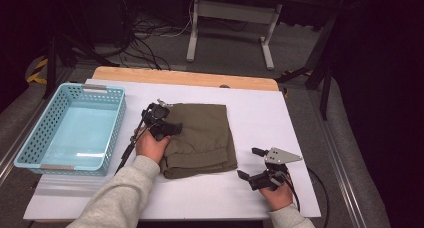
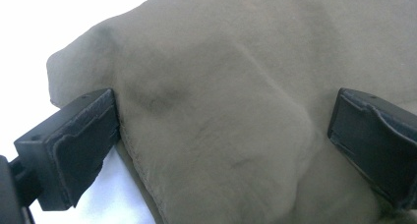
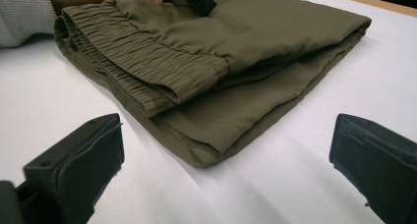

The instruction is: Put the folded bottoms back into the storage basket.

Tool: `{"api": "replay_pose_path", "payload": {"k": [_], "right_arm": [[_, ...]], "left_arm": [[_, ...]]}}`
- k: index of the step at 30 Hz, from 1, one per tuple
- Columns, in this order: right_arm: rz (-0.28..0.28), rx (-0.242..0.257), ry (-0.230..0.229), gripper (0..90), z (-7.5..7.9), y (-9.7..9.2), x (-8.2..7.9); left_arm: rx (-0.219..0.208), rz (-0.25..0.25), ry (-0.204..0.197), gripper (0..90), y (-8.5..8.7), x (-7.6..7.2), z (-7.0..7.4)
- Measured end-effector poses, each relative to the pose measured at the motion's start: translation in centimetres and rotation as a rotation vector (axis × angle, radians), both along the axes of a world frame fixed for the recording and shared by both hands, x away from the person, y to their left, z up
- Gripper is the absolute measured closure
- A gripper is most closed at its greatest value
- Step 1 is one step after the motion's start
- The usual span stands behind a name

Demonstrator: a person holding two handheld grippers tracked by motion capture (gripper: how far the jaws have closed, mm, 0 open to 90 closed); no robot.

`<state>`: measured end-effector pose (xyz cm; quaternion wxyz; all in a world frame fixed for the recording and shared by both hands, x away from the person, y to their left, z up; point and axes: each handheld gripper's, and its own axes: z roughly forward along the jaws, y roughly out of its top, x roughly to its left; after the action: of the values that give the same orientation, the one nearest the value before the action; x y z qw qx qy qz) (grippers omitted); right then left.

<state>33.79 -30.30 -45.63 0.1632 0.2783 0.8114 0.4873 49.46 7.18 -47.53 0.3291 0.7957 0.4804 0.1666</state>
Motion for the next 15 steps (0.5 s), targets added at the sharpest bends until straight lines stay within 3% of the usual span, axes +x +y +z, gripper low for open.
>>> {"api": "replay_pose_path", "payload": {"k": [9,15], "right_arm": [[-0.002,0.001,0.002,0.3,-0.02,0.03,-0.01],[-0.002,0.0,0.0,0.3,-0.01,0.05,-0.01]], "left_arm": [[-0.008,0.009,-0.002,1.9,0.01,-0.09,0.01],[-0.017,0.027,-0.021,12.7,-0.16,-0.71,0.17]]}}
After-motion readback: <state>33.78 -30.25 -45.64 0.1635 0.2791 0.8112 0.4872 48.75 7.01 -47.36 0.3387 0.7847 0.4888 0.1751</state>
